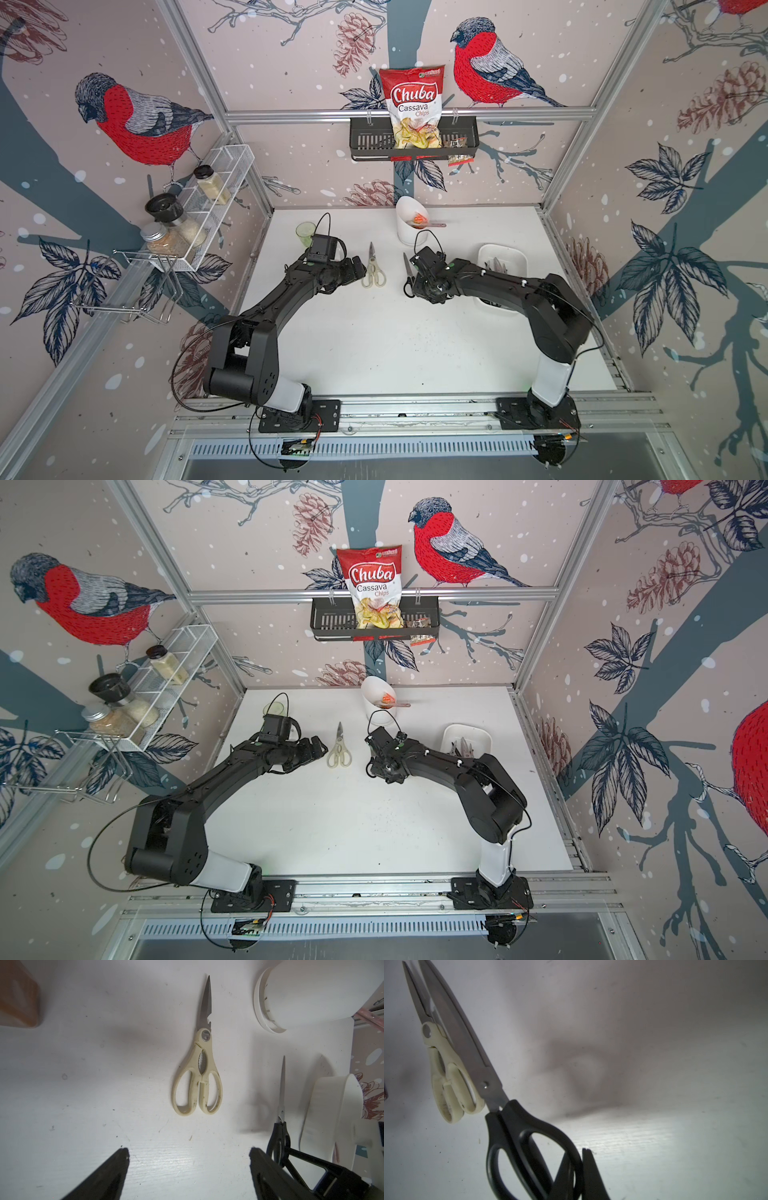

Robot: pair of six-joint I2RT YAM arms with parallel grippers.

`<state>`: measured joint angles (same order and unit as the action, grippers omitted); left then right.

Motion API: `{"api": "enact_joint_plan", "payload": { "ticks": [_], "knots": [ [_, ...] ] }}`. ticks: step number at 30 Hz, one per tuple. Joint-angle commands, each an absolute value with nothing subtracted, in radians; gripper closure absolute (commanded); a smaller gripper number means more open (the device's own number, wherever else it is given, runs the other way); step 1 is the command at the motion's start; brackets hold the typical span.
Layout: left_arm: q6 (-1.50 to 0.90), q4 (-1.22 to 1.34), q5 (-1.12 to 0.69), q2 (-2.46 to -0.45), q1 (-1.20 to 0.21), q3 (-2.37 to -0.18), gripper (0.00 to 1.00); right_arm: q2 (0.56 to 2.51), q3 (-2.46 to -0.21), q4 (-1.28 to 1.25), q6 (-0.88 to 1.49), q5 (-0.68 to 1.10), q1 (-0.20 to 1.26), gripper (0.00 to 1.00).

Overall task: Take the scissors out of the storage box
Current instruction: Place the scissors at the center of the board.

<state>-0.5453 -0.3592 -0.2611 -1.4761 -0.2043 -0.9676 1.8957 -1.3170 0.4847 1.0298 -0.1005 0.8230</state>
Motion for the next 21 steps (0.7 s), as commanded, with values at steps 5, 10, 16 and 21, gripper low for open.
{"api": "enact_joint_plan", "payload": {
  "ticks": [5,10,16,21],
  "knots": [
    [-0.499,-0.376,-0.233,-1.439,-0.201,-0.944,0.06,2.037,-1.483,0.563,1.124,-0.117,0.838,1.0],
    [-0.507,-0.366,-0.238,-1.408,-0.2,-0.912,0.06,2.111,-1.596,0.625,1.16,-0.153,0.839,1.0],
    [-0.518,-0.342,-0.251,-1.38,-0.199,-0.863,0.06,2.214,-1.749,0.712,1.153,-0.171,0.837,1.0],
    [-0.516,-0.335,-0.252,-1.363,-0.199,-0.841,0.06,2.243,-1.774,0.743,1.154,-0.172,0.831,0.99]
  ]
}}
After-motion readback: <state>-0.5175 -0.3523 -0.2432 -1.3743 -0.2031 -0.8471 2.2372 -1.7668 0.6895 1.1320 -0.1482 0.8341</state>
